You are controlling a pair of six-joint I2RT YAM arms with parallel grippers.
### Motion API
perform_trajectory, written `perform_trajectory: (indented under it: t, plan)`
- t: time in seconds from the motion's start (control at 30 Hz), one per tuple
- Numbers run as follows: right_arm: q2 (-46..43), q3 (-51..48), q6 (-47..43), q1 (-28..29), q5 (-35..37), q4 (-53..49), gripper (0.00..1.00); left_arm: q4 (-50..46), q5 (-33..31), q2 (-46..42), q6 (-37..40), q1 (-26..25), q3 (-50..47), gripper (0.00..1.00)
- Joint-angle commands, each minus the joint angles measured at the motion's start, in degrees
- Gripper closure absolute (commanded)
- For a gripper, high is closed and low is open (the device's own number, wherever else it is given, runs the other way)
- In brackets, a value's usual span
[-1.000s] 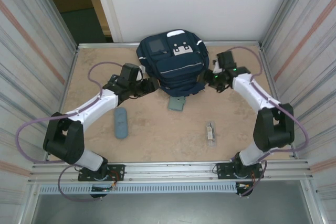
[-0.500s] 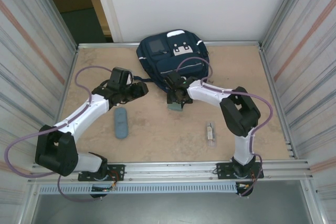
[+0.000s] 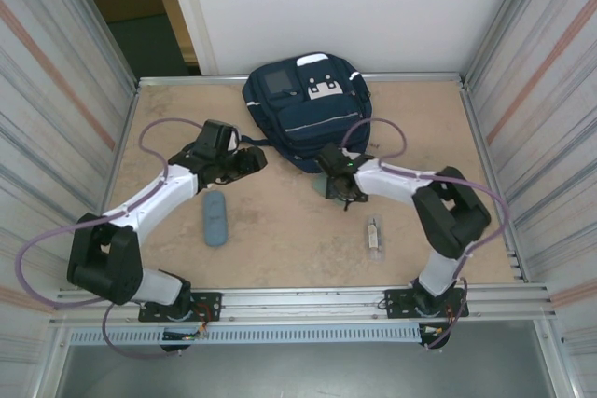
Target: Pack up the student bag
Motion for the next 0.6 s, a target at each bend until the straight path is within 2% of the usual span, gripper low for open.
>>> perform_trajectory:
  t: [0.0, 0.13, 0.3, 0.4, 0.57]
  plan:
    - [-3.87, -5.98, -0.41, -4.1, -2.1, -5.51, 0.35, 1.92, 2.19, 2.9, -0.08, 0.24, 2.86, 0.35]
    - [-9.52, -8.81, -2.28, -8.15, -3.6, -6.3, 0.34, 3.15, 0.5, 7.41, -0.64, 0.24, 6.57, 0.34]
    - [-15.3, -3.96, -7.7, -10.73, -4.13, -9.3, 0.3, 6.41, -2.83, 16.74, -0.91, 0.5, 12.43, 0.32]
    - [-15.16, 1.07, -12.94, -10.74, -8.2, -7.21, 0.29, 7.61, -2.86, 22.83, -1.31, 0.68, 16.59, 0.32]
    - [-12.98, 6.62, -11.7, -10.08, -14.12, -3.95, 0.29, 10.92, -3.17, 30.9, -2.44, 0.71, 22.02, 0.32]
